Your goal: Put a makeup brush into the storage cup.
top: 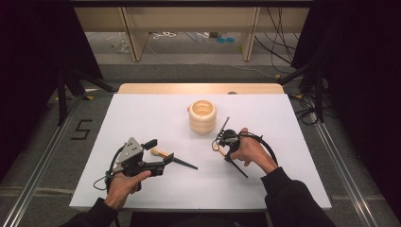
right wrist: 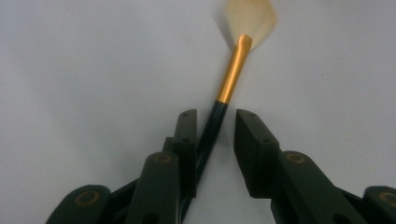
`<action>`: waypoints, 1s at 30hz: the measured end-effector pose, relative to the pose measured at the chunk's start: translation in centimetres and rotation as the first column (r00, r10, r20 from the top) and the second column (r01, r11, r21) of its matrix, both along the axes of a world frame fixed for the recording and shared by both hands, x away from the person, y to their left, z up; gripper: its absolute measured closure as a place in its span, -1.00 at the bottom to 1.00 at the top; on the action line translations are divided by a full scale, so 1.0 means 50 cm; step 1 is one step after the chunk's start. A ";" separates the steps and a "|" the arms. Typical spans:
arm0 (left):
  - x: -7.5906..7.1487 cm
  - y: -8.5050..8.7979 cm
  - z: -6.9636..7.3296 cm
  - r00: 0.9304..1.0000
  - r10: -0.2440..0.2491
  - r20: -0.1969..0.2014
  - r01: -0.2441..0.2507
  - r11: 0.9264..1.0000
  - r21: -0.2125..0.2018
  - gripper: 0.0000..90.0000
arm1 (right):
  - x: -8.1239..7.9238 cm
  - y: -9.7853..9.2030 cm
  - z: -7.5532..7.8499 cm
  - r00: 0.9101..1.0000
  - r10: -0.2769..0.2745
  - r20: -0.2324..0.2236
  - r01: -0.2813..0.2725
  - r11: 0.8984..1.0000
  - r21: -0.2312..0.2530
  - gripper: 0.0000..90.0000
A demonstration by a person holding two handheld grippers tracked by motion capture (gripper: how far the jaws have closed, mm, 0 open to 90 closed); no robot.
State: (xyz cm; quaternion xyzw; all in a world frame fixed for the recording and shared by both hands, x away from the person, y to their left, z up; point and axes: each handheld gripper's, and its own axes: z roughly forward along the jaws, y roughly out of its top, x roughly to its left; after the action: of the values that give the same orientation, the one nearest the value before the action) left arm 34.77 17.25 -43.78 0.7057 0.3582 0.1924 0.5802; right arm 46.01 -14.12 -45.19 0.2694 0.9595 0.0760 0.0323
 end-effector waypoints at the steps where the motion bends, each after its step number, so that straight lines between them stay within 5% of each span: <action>1: 0.000 0.000 0.000 1.000 0.000 0.000 0.000 1.000 0.000 -0.65 | 0.001 0.000 0.000 1.000 0.000 -0.003 0.000 1.000 -0.001 0.60; 17: 0.000 0.001 0.000 1.000 0.000 0.000 0.000 1.000 0.005 -0.65 | 0.010 0.003 -0.003 0.997 -0.047 -0.054 0.046 0.999 -0.019 0.82; 30: 0.000 0.002 0.001 1.000 -0.002 -0.001 0.002 1.000 0.005 -0.65 | 0.016 0.010 -0.002 0.999 0.000 -0.042 -0.003 0.998 -0.067 0.85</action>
State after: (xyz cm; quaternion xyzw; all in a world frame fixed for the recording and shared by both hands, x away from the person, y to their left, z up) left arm 34.79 17.34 -43.74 0.7076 0.3572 0.1923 0.5786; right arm 46.79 -13.64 -45.27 0.2690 0.9621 0.0383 0.0212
